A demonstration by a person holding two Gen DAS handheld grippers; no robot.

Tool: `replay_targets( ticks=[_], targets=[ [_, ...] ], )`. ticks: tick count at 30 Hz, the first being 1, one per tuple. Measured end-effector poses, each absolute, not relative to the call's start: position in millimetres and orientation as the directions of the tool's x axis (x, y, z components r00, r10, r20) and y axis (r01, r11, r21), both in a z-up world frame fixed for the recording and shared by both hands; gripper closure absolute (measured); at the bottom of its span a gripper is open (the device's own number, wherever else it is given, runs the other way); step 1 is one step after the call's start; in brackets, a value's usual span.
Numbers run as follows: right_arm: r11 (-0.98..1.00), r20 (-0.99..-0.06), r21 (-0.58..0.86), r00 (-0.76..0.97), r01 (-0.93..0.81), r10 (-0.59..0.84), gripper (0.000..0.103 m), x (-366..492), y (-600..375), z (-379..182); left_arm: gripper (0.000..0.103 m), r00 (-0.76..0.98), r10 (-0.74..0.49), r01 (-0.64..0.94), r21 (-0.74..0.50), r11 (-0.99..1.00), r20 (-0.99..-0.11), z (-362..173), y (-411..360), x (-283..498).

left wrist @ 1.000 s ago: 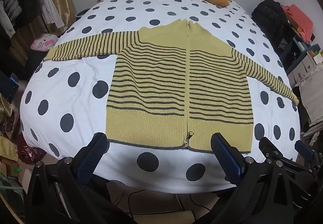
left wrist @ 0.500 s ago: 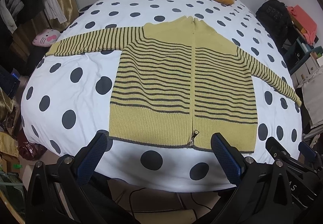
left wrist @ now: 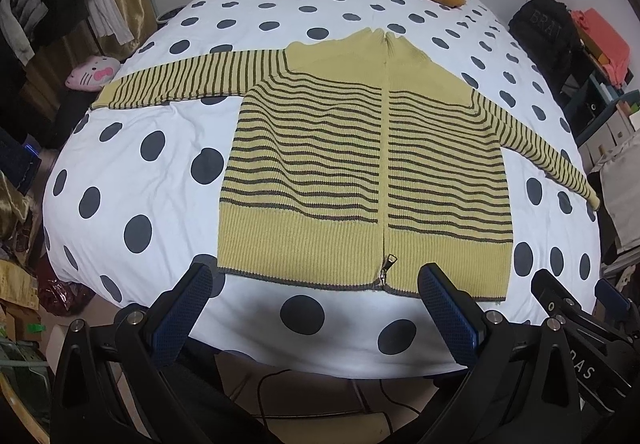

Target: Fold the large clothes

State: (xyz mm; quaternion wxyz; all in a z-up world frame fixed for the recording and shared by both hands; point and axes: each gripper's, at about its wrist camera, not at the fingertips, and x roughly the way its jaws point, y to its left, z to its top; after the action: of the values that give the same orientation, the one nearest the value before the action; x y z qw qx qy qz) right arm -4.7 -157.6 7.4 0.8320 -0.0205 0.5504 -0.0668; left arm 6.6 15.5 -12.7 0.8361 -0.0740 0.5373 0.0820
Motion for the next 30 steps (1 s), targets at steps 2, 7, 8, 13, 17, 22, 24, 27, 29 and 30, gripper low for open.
replay_targets(
  ticks=[2,7,8,13,17,22,24,27,29,30],
  targets=[
    [0.991,-0.914,-0.106,0.385,0.087,-0.132,0.000,-4.8,-157.9,7.2,0.001,0.408,0.057,-0.216,-0.036,0.976,-0.911,-12.9,15.6,6.9],
    [0.991,-0.915,-0.104,0.383,0.087,-0.130,0.000,-5.4,-155.4,7.0,0.000,0.403,0.053,-0.215,-0.038,0.976,-0.914,-14.9,15.5,6.9],
    [0.991,-0.915,-0.104,0.383,0.087,-0.130,0.000,-5.5,-155.8,6.9,0.000,0.401,0.052,-0.215,-0.039,0.976,-0.914,-15.5,15.5,7.3],
    [0.991,-0.916,-0.100,0.382,0.086,-0.125,0.000,-6.5,-154.9,5.5,0.001,0.395,0.050,-0.217,-0.040,0.975,-0.917,-17.8,16.6,8.6],
    [0.992,-0.918,-0.093,0.379,0.084,-0.119,0.000,-6.2,-154.7,3.9,0.000,0.391,0.051,-0.222,-0.041,0.974,-0.919,-20.1,19.1,9.6],
    [0.993,-0.920,-0.091,0.374,0.079,-0.114,0.000,-3.9,-152.6,2.5,0.001,0.384,0.049,-0.231,-0.045,0.972,-0.922,-22.7,21.7,11.0],
    [0.993,-0.922,-0.090,0.371,0.078,-0.112,0.000,-2.7,-152.8,2.2,0.001,0.382,0.047,-0.233,-0.047,0.971,-0.923,-23.9,22.9,11.4],
    [0.993,-0.923,-0.090,0.368,0.077,-0.112,0.000,-1.2,-152.4,1.3,0.001,0.380,0.047,-0.234,-0.047,0.971,-0.924,-25.9,24.2,12.4],
    [0.993,-0.924,-0.089,0.365,0.077,-0.111,0.000,-0.2,-151.8,0.3,0.001,0.377,0.045,-0.235,-0.048,0.971,-0.925,-27.1,24.8,12.7],
    [0.993,-0.925,-0.088,0.364,0.076,-0.110,0.000,0.5,-151.7,-0.2,0.001,0.374,0.044,-0.236,-0.049,0.970,-0.926,-28.2,25.6,13.5]
  ],
)
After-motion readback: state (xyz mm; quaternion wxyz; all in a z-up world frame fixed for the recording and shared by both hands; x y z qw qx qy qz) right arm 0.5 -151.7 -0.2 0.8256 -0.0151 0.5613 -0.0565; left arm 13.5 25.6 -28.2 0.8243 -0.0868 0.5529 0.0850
